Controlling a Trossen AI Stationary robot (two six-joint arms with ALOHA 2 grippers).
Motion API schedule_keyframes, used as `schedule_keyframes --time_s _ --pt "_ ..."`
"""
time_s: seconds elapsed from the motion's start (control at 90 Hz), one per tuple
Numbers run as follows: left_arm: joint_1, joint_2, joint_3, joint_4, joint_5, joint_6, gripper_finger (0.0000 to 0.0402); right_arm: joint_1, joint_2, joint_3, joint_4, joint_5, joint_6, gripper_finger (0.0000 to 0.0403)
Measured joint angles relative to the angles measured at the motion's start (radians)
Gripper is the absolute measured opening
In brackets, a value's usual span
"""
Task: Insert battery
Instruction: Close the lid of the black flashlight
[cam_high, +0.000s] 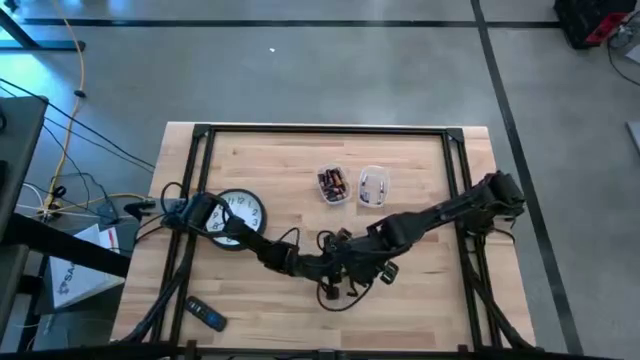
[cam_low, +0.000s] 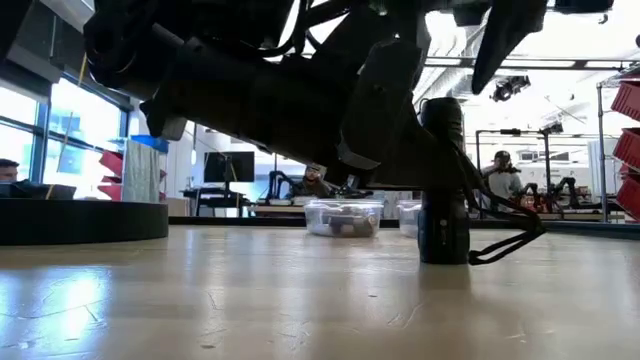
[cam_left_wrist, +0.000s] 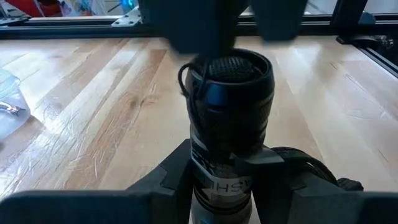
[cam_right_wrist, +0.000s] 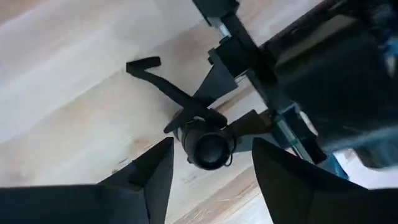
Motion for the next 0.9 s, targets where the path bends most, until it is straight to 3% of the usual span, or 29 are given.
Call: schedule_keyframes --time_s 0.356,0.678,0.9 --pt "0.000 0.000 0.000 -0.001 0.000 -0.005 0.0099 -0.009 0.034 0.000 -0.016 -0.028 -0.004 0.0130" --pt "0.001 0.000 0.000 -0.001 0.000 -0.006 0.0099 -0.012 0.035 0.000 -0.019 -0.031 0.126 0.0084" --pt "0.001 0.000 0.000 -0.001 -0.001 -0.006 0.0099 -0.012 0.064 0.006 -0.026 -0.036 0.289 0.0078"
